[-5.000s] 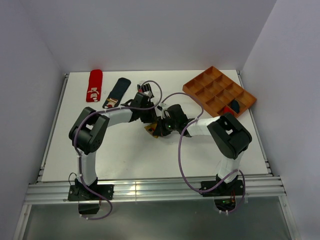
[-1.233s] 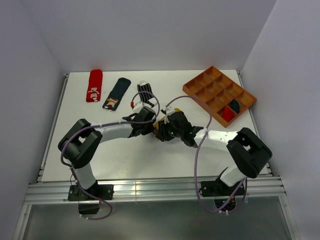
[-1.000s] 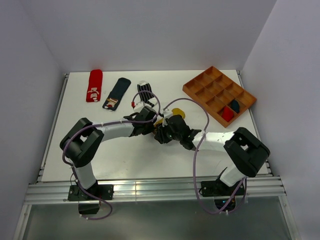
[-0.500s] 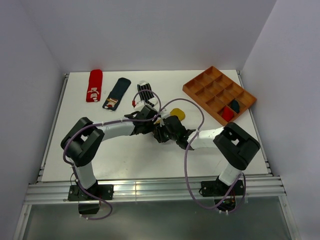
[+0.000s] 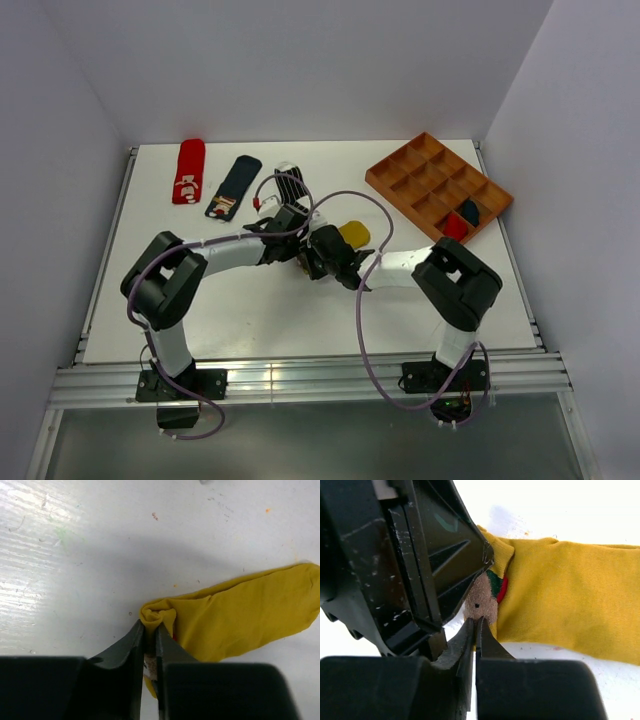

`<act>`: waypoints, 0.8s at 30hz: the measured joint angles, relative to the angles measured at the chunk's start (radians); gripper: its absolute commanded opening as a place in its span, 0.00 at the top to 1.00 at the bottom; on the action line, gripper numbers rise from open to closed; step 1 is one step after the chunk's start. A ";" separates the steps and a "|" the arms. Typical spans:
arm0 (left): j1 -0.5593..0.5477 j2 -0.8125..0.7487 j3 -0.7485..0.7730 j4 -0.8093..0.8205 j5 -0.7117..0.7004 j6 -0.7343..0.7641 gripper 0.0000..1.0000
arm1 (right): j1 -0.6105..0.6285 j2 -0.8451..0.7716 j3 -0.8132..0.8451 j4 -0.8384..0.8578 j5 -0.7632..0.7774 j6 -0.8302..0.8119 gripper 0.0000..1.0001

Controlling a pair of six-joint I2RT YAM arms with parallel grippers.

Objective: Roll the socks
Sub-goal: Roll the sock at the center of the board.

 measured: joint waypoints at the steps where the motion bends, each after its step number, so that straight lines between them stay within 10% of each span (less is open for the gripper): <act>1: 0.003 -0.001 -0.003 0.003 -0.003 -0.007 0.78 | 0.001 0.002 0.008 -0.012 0.003 0.004 1.00; 11: -0.013 -0.173 -0.126 0.047 0.035 -0.062 0.32 | -0.158 -0.010 -0.001 -0.050 -0.291 0.123 1.00; 24: -0.011 -0.254 -0.225 0.205 0.100 -0.068 0.35 | -0.410 0.186 -0.025 0.143 -0.934 0.416 1.00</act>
